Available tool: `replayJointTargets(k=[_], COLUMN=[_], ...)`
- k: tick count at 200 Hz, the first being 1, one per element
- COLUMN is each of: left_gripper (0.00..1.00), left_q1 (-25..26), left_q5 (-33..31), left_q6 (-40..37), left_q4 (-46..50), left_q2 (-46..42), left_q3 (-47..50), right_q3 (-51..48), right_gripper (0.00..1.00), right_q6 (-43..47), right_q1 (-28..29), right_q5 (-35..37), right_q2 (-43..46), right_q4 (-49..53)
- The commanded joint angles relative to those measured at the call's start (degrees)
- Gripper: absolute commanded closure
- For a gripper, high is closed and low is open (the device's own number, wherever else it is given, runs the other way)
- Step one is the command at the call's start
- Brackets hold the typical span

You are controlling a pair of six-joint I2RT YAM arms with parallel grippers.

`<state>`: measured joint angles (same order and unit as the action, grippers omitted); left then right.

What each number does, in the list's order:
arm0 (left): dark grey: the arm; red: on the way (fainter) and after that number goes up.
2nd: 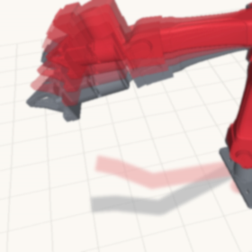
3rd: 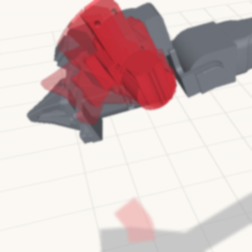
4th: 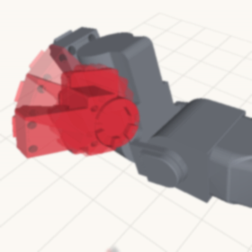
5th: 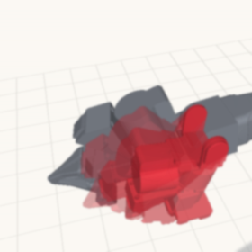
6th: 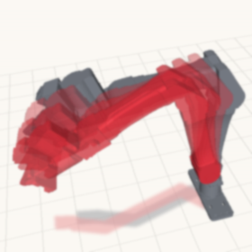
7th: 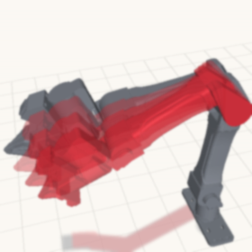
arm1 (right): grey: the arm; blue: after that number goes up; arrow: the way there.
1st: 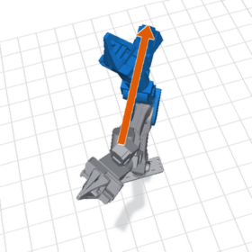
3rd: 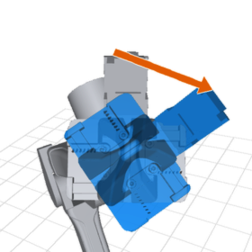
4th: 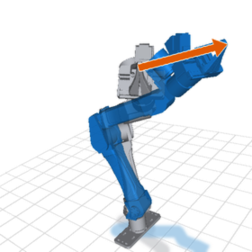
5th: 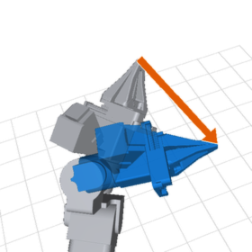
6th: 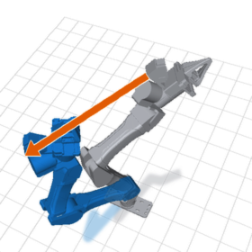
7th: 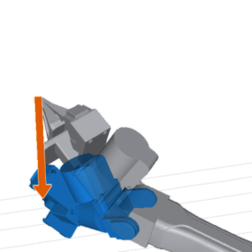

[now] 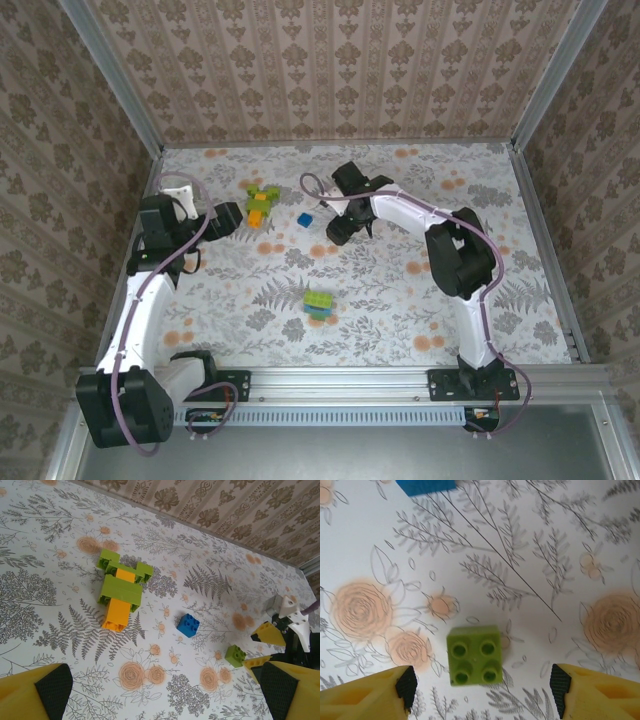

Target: Assemble a carrot with lego

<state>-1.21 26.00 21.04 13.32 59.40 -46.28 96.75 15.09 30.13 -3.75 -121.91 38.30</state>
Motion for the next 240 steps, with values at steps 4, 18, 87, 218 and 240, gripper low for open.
replayJointTargets(k=[4,18,87,218,240], left_gripper=[0.00,0.00,0.00,0.00,0.01], left_q1=[-0.52,-0.59,-0.72,-0.72,-0.73], left_q5=[0.81,0.81,1.05,3.29,7.84], left_q6=[-0.30,-0.37,-0.35,-0.38,0.16], left_q4=[-0.77,-0.75,-0.88,-2.22,-5.39], left_q2=[-0.51,-0.54,0.11,0.76,1.65], left_q3=[-0.39,-0.42,-0.63,-0.22,0.51], right_q3=[5.30,6.96,8.69,10.57,10.57], right_gripper=[0.29,0.31,0.43,0.62,0.66], right_q6=[1.53,1.56,1.83,1.68,-0.12], right_q1=[-0.53,-0.74,-1.57,-1.65,-1.95], right_q5=[-3.38,-3.53,-5.22,-5.33,-5.25], right_q2=[-4.70,-6.00,-7.89,-10.70,-10.24], right_q4=[6.02,7.49,9.92,12.22,11.83])
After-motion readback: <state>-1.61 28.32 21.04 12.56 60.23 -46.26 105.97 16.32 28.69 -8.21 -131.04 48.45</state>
